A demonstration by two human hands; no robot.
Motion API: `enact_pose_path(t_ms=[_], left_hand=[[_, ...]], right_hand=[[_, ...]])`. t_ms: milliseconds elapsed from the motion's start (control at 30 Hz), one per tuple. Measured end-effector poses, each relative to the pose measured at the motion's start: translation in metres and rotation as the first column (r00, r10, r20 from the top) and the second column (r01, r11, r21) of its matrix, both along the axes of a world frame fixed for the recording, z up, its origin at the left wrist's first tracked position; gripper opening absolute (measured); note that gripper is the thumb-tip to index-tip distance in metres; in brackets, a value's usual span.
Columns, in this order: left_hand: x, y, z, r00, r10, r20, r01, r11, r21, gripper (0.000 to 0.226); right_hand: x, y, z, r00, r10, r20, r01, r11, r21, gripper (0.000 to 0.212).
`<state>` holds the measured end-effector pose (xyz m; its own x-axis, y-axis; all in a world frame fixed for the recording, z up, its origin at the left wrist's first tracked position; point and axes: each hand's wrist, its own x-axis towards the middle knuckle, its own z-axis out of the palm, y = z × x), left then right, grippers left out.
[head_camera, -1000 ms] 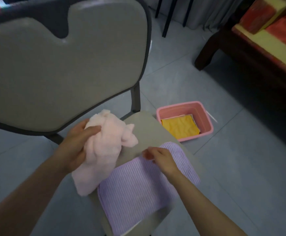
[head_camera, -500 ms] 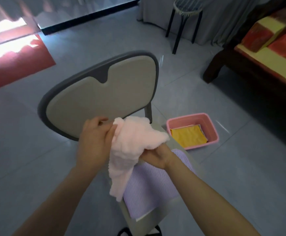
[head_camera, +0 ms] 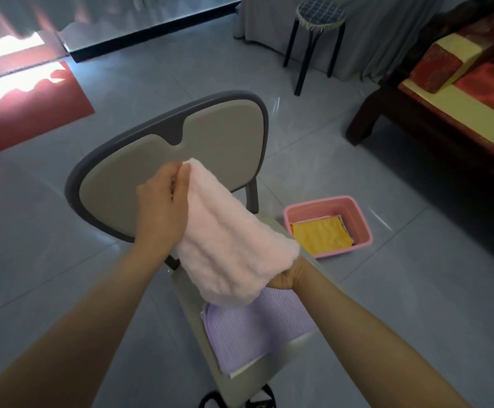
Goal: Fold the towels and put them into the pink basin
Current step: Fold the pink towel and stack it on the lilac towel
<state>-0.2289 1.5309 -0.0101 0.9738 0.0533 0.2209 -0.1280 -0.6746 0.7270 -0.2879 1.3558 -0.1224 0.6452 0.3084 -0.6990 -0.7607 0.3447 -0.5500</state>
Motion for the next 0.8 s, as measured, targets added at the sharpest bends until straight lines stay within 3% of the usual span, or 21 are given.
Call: enact_pose_path(t_ms=[100,167,333,400,500,600,667,800], left_hand=[[0.011,0.005,0.002,0.999,0.041,-0.011,-0.041,0.999,0.014,0.033],[0.017,0.011,0.005,0.996,0.087,-0.015,-0.087,0.996,-0.004,0.031],[0.016,0.018,0.018,0.973,0.224,0.064,-0.219,0.973,-0.078,0.033],[-0.002,0.02,0.019,0.979,0.174,0.108,-0.154,0.973,-0.173,0.025],[-0.044,0.022,-0.005,0.991,0.082,0.108,-0.065,0.986,-0.153,0.021],[-0.089,0.027,-0.06,0.995,0.073,-0.067,-0.073,0.997,0.003,0.022],[-0.114,0.033,-0.112,0.955,0.063,-0.289,-0.032,0.993,0.11,0.021],[-0.149,0.044,-0.199,0.769,0.058,-0.636,0.084,0.978,0.189,0.019]], right_hand=[[0.005,-0.014,-0.001,0.993,0.081,0.09,-0.067,0.986,-0.154,0.026],[0.009,-0.036,0.009,0.982,0.062,0.179,-0.018,0.97,-0.241,0.013],[-0.003,-0.116,0.051,0.92,-0.173,0.351,0.233,0.963,-0.137,0.032],[-0.02,-0.139,0.067,0.923,-0.085,0.376,0.156,0.974,-0.163,0.041],[-0.044,-0.162,0.067,0.949,0.187,0.252,-0.105,0.946,-0.305,0.041],[-0.065,-0.167,0.04,0.898,0.437,0.045,-0.353,0.779,-0.518,0.029],[-0.08,-0.164,0.005,0.895,0.444,-0.049,-0.361,0.652,-0.667,0.029],[-0.115,-0.143,-0.076,0.907,0.41,-0.095,-0.253,0.35,-0.902,0.019]])
